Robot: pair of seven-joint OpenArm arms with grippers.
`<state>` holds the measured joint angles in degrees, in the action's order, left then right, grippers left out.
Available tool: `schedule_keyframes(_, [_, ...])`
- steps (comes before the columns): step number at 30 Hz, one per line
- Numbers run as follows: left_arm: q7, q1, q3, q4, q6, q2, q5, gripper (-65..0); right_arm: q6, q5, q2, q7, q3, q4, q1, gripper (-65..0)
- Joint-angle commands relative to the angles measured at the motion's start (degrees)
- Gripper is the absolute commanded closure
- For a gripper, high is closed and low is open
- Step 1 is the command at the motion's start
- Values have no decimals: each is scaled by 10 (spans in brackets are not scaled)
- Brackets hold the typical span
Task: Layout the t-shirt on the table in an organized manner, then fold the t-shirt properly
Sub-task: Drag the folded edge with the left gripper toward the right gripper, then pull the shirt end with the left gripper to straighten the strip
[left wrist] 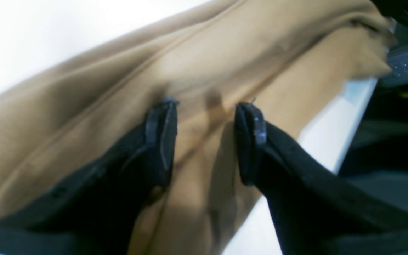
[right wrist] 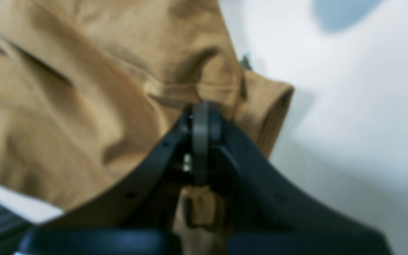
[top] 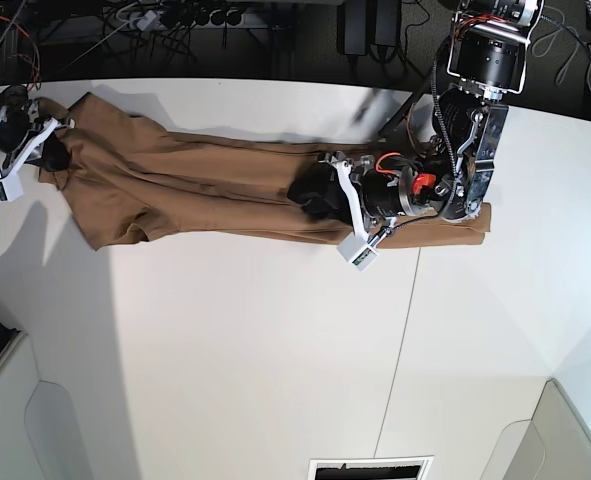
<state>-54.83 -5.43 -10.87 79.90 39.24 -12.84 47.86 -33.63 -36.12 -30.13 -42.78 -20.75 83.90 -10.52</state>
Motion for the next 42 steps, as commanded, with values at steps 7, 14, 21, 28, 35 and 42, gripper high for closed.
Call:
schedule_keyframes(7, [-70,-49,42,42,8,-26,138,-296,4,3,-11,-16,-4,-43,30,0])
schedule_keyframes(14, [-86,-37,184,49,8,-85,162,-296,4,1,-11,-22,-4,-48,31,0])
schedule_keyframes(21, [-83,37,325,49,8,-146,167,-298,4,-5,-11,-23,-4,-48,32,0])
schedule_keyframes(28, [-82,127,356,48,8,-157,175,-426,4,-5,-11,-23,-4,-48,32,0])
schedule_keyframes(35, [-64,151,356,44,8,-143,145,-426,4,-6,-11,-26,-4,-48,32,0])
schedule_keyframes(42, [-17,151,356,23,-12,-115,88,-425,4,-25,-11,-40,-4,-48,32,0])
